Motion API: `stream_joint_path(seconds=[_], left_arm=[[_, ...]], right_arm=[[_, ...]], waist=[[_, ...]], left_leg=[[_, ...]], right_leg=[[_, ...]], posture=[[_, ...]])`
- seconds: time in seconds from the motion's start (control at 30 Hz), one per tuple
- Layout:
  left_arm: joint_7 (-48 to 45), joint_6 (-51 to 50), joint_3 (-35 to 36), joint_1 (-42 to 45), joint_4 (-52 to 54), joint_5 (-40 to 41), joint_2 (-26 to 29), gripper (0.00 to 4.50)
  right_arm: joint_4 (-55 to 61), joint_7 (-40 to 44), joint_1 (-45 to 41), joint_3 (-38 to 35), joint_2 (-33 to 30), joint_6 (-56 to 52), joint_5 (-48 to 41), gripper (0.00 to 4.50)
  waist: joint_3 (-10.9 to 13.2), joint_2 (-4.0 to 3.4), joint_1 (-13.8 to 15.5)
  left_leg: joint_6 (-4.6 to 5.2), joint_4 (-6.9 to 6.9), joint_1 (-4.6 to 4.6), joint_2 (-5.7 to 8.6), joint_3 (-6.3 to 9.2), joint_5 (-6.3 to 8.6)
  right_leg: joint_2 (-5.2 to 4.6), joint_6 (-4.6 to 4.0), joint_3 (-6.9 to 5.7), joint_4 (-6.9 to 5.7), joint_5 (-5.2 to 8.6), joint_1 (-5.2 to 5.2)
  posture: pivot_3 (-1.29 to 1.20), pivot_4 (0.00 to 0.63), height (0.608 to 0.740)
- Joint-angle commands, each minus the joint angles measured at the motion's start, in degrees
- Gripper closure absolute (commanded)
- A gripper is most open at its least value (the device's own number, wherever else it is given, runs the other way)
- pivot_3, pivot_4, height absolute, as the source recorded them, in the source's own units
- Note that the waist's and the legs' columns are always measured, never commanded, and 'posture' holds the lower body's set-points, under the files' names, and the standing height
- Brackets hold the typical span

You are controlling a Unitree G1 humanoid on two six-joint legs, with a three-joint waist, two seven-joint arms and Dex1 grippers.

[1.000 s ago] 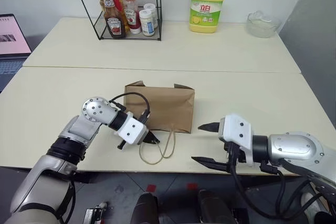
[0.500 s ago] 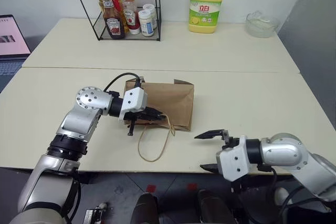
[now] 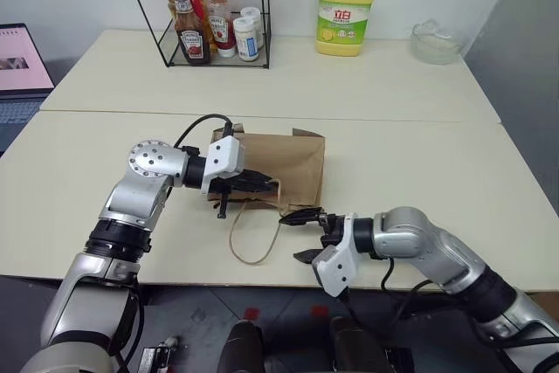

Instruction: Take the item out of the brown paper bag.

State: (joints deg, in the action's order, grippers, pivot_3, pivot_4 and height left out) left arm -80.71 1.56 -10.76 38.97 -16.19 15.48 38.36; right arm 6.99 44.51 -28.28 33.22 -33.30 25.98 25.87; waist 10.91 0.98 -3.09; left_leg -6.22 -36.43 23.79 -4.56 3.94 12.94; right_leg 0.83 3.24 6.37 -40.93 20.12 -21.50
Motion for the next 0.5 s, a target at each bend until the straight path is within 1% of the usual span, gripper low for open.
stream_joint_path(seconds=[0.03, 0.17, 0.37, 0.5], left_arm=[[0.0, 0.5, 1.4, 1.3, 0.9, 0.2, -0.2, 4.49], [0.2, 0.3, 1.4, 1.7, 1.0, 0.0, -0.3, 4.49], [0.3, 0.4, 1.2, 2.0, 0.9, -0.4, -0.5, 4.49], [0.4, 0.8, 1.0, 2.2, 0.5, -0.7, -0.9, 4.49]], right_arm=[[-2.2, -0.1, -2.0, 1.4, 1.5, 3.6, 1.7, 0.32], [-4.5, -0.6, -2.5, 2.4, 2.6, 6.1, 3.1, 0.32], [-4.0, -1.0, 0.0, 1.6, 0.1, 10.3, 2.5, 0.32], [-5.5, -1.7, -1.4, 1.9, 2.3, 9.4, 4.0, 0.32]], waist=[[0.0, 0.00, 0.0], [0.0, 0.00, 0.0], [0.0, 0.00, 0.0], [0.0, 0.00, 0.0]], left_leg=[[0.00, 0.00, 0.00, 0.00, 0.02, 0.00], [0.00, -0.01, 0.00, 0.00, 0.09, 0.00], [0.02, -0.05, 0.00, 0.00, 0.22, 0.01], [0.04, -0.07, 0.00, 0.01, 0.30, 0.02]], right_leg=[[0.00, 0.00, -0.02, 0.00, 0.00, 0.01], [0.00, 0.00, -0.09, 0.00, 0.00, 0.05], [-0.01, 0.00, -0.25, 0.01, 0.00, 0.14], [-0.01, 0.00, -0.32, 0.01, 0.00, 0.18]], posture=[[0.00, 0.150, 0.740], [0.00, 0.150, 0.740], [0.00, 0.150, 0.740], [0.00, 0.150, 0.740]])
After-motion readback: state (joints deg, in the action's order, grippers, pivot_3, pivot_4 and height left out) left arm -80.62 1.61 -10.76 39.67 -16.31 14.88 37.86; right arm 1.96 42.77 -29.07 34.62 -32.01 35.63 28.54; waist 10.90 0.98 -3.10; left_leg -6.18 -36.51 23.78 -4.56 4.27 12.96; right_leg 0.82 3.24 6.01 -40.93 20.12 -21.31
